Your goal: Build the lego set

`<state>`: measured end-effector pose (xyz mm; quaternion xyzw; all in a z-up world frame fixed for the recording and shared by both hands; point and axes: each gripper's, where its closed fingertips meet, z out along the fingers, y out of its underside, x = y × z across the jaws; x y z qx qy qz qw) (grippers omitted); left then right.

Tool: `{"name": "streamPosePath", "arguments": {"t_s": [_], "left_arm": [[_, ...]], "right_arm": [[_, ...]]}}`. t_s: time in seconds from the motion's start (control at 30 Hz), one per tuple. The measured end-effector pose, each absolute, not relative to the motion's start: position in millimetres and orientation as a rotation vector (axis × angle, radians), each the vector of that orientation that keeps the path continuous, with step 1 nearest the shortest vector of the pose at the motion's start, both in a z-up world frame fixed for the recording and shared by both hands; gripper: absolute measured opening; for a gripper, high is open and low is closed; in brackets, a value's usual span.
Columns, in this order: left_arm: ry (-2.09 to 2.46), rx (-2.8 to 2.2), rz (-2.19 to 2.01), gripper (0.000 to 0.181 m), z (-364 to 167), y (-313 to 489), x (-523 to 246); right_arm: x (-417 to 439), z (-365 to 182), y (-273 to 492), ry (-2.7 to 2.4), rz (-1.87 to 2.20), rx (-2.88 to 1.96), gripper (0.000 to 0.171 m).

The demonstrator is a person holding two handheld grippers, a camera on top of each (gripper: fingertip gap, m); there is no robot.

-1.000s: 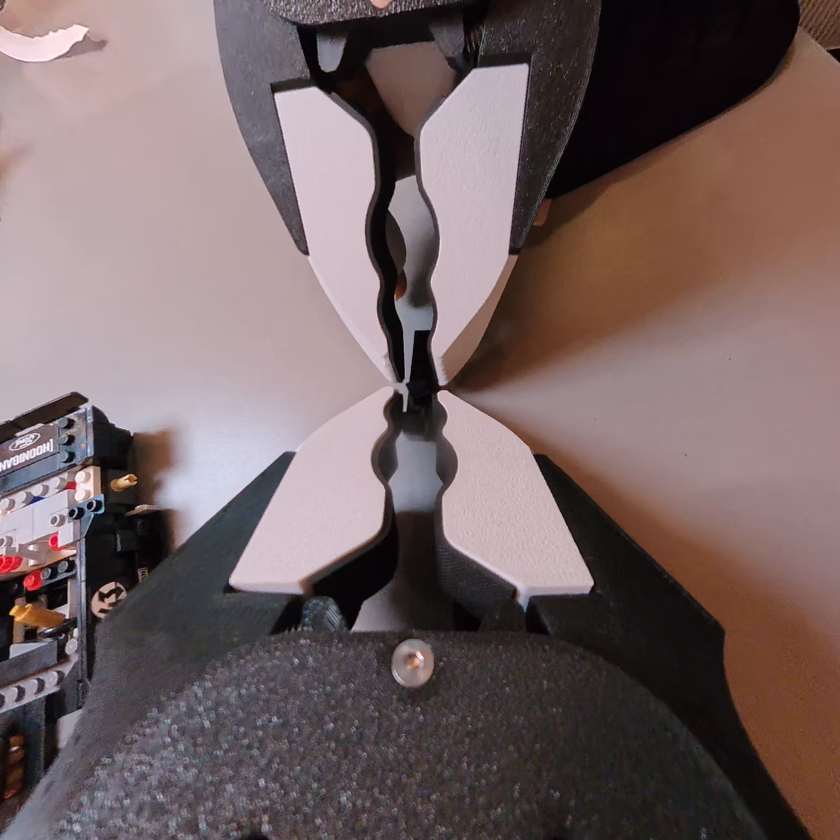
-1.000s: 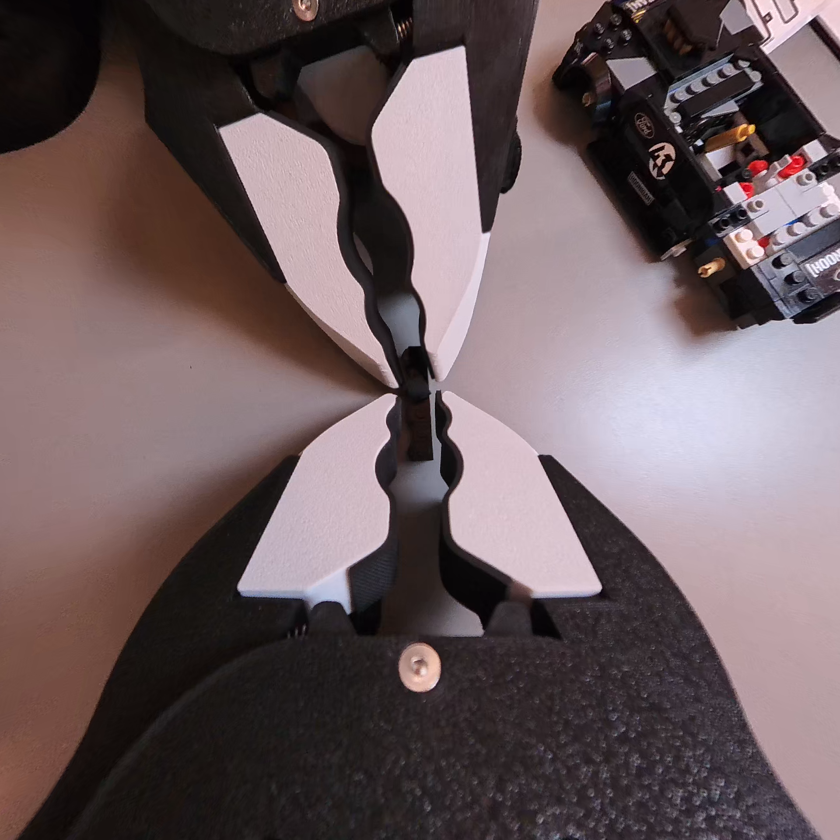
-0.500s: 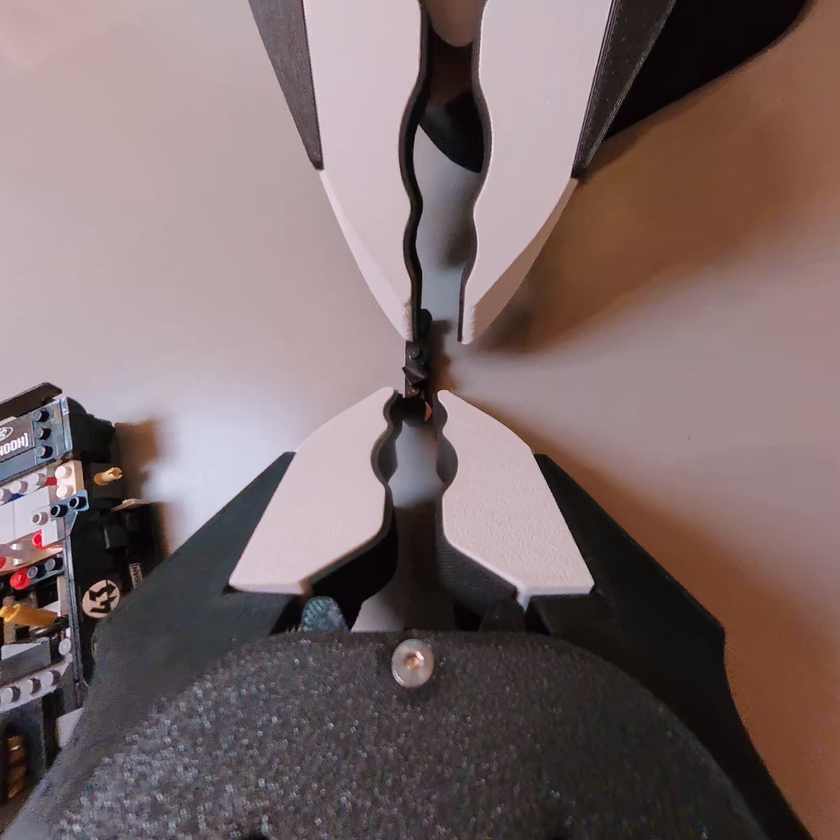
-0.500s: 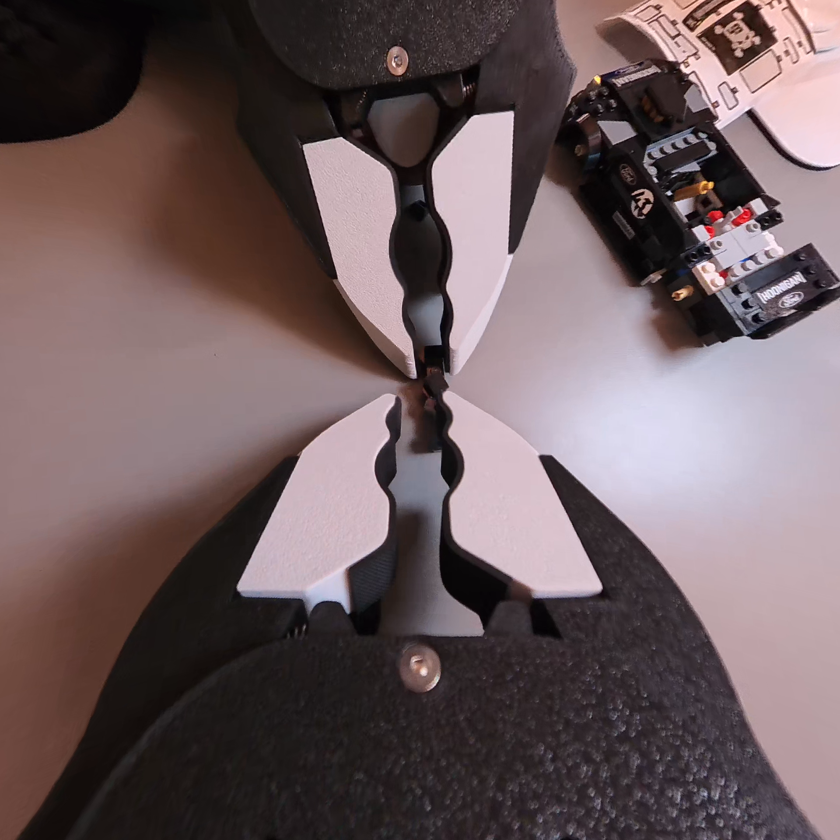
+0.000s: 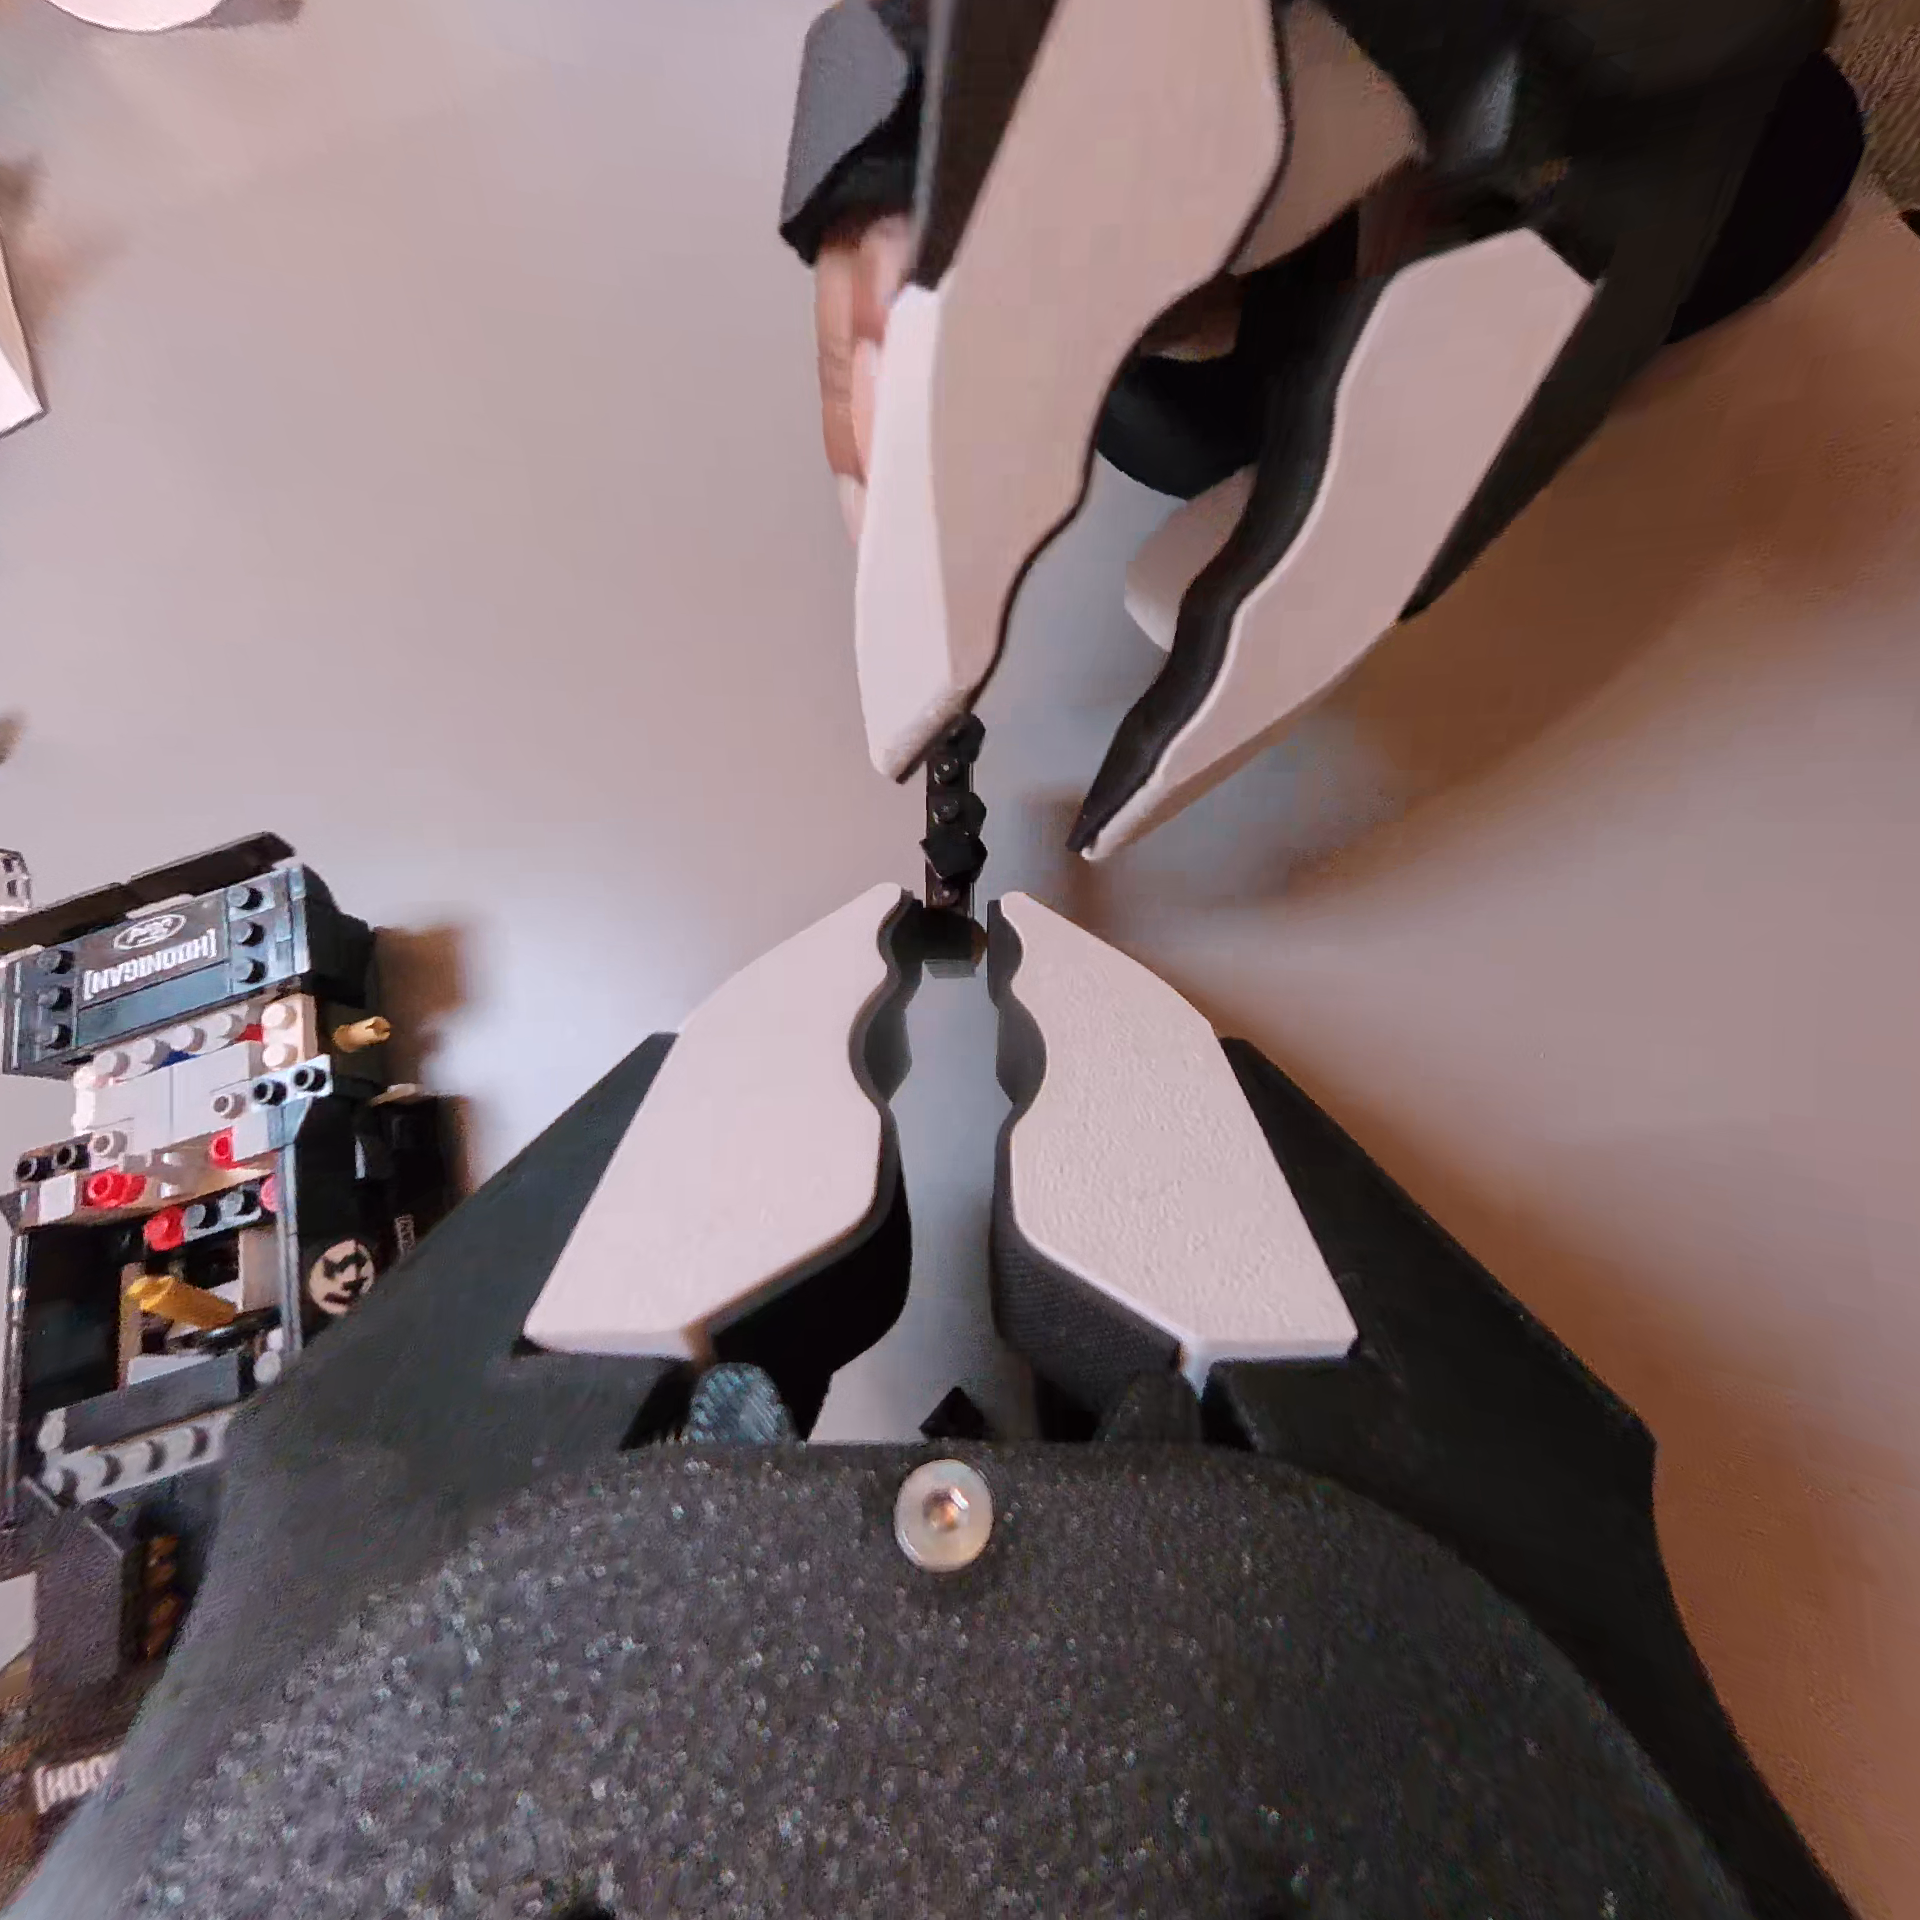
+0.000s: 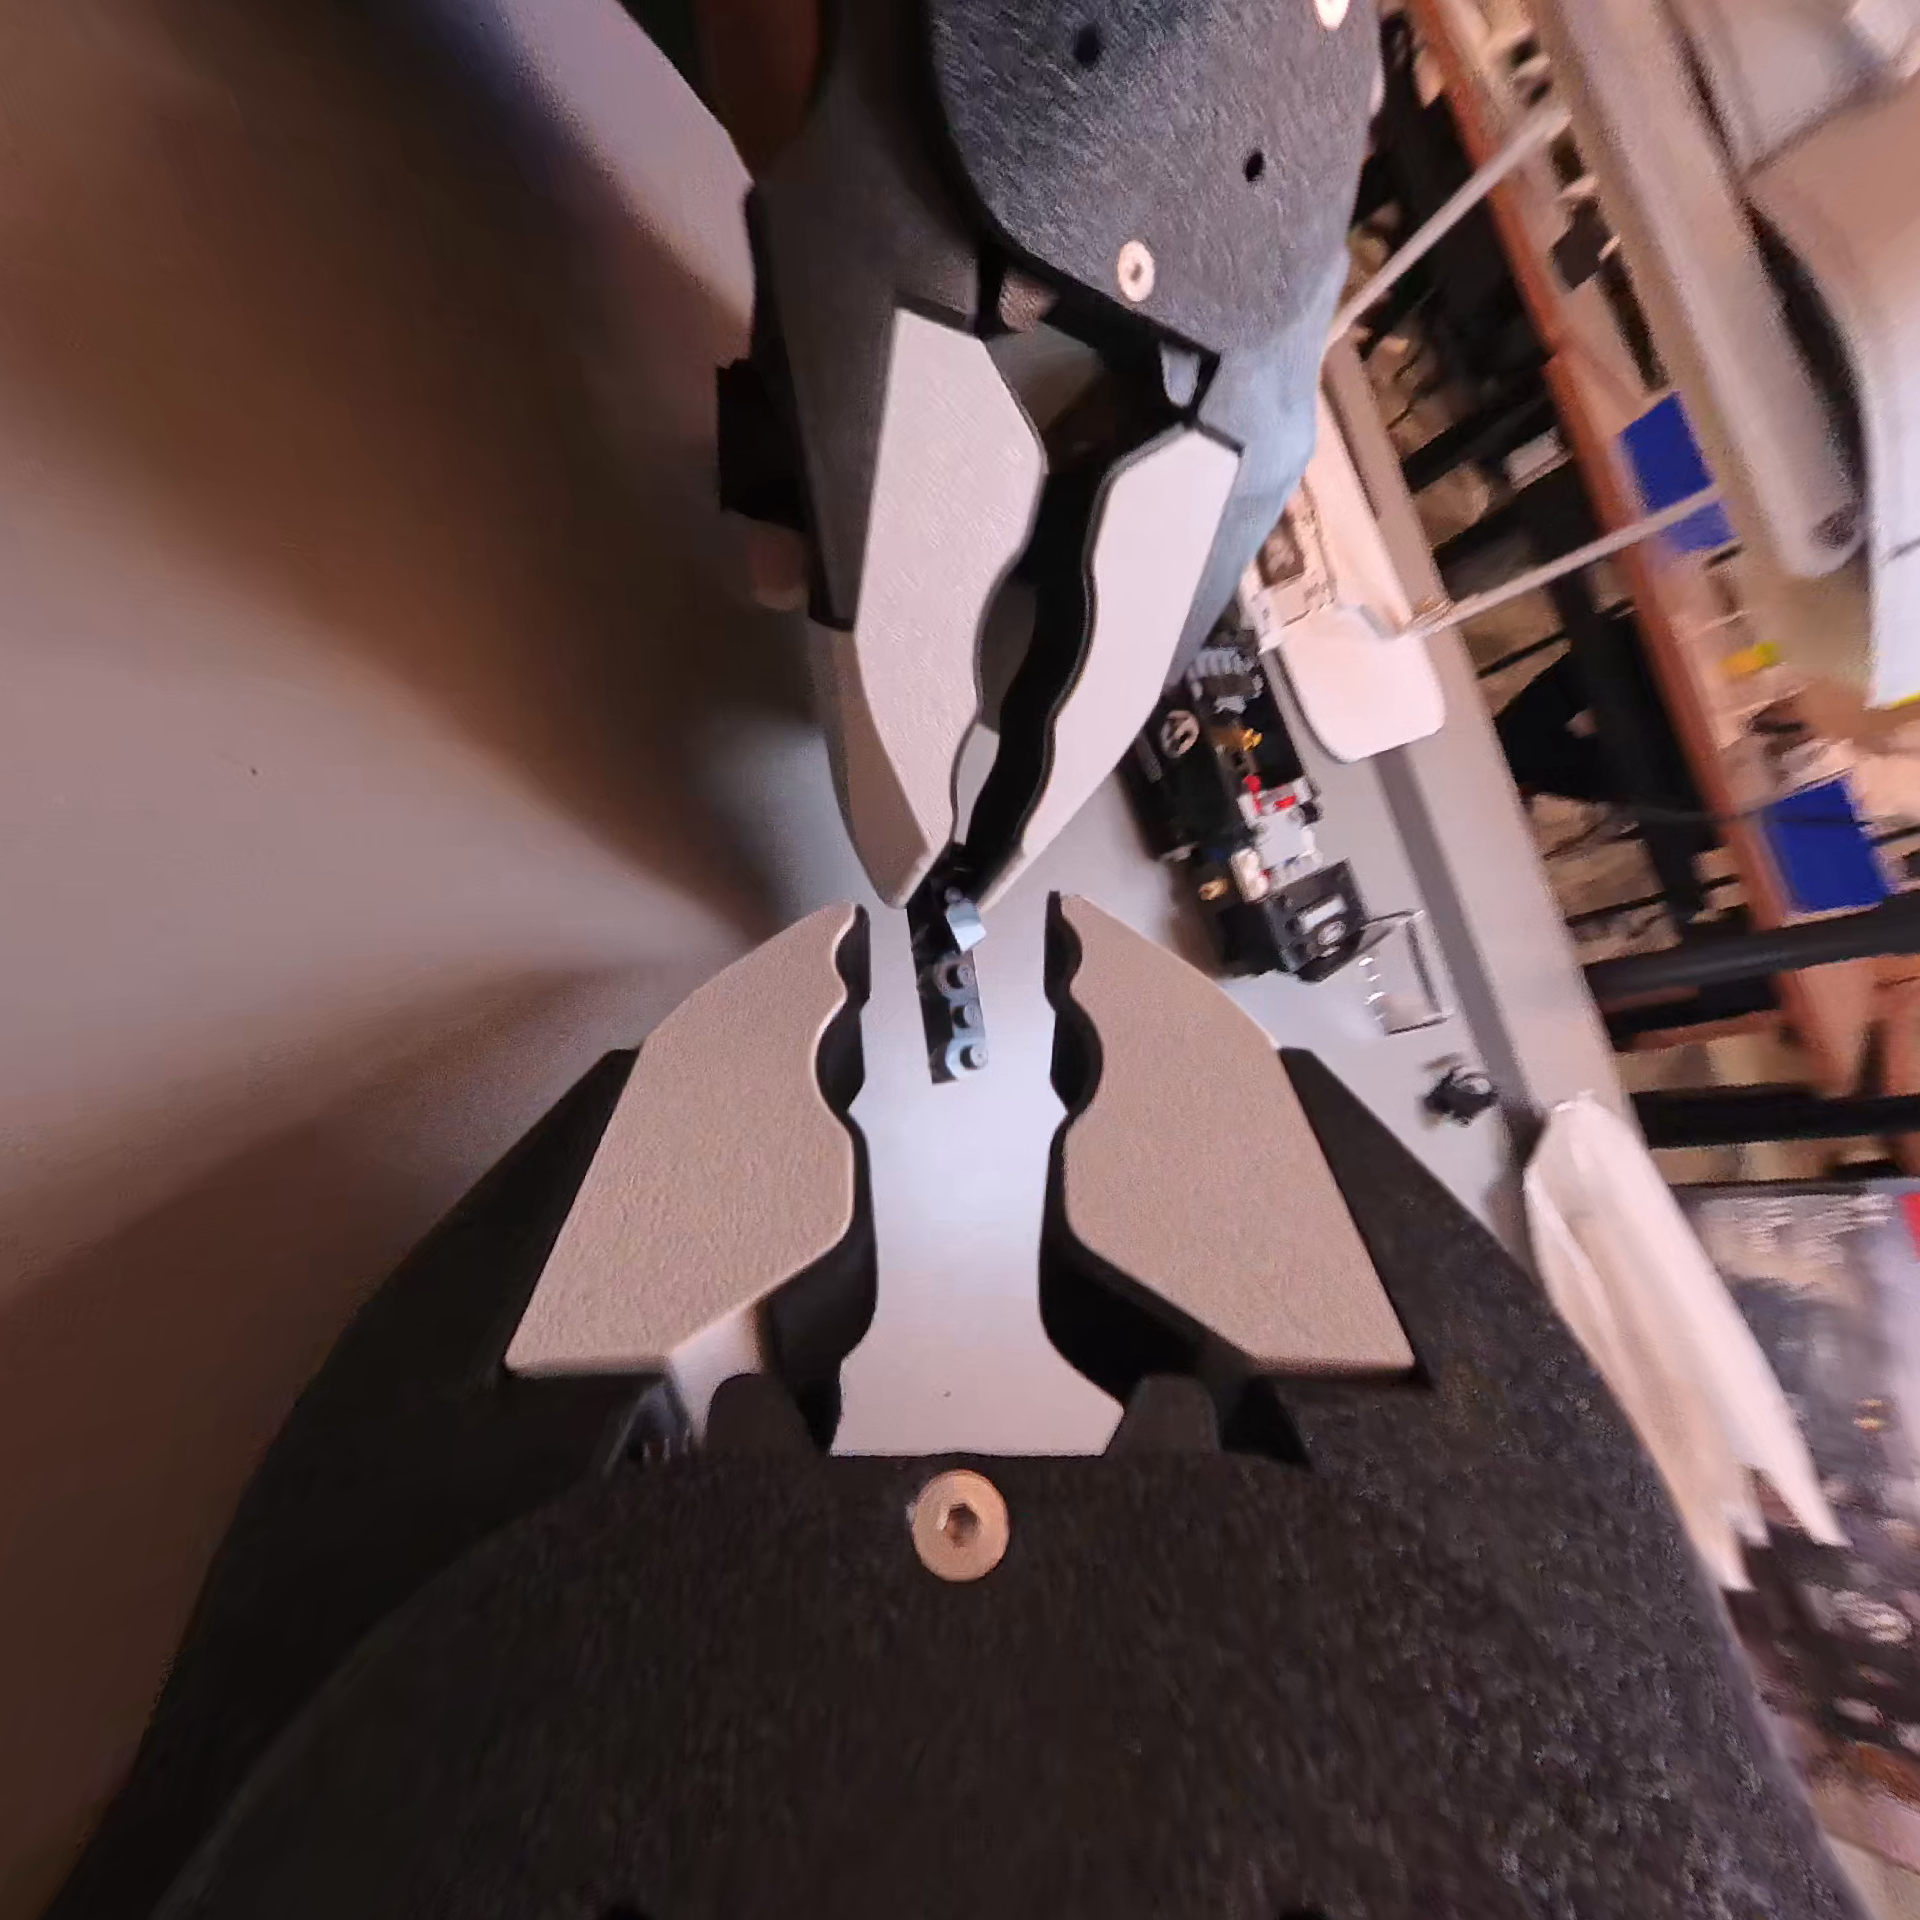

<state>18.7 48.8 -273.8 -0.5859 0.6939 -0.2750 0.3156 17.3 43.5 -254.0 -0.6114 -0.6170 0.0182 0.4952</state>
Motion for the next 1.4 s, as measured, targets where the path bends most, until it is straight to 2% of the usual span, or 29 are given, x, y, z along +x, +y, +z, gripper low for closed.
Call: {"name": "streamPosePath", "arguments": {"t_s": [0.13,0.67,0.83,1.1,1.4], "left_arm": [[1.801,-1.606,-0.749,0.012,-269,50,18],[1.622,-1.763,-0.893,0.012,-252,55,20],[1.573,-1.789,-0.916,0.012,-244,57,21],[1.54,-1.847,-0.97,0.012,-244,55,21],[1.497,-1.899,-1.135,0.012,-244,52,20]], "right_arm": [[14,-249,47,-1.513,-0.112,-1.369,0.032],[17,-250,61,-1.445,-0.356,-1.276,0.015],[17,-243,63,-1.407,-0.402,-1.235,0.015],[17,-243,61,-1.398,-0.34,-1.283,0.014],[17,-245,58,-1.357,-0.087,-1.479,0.014]]}}
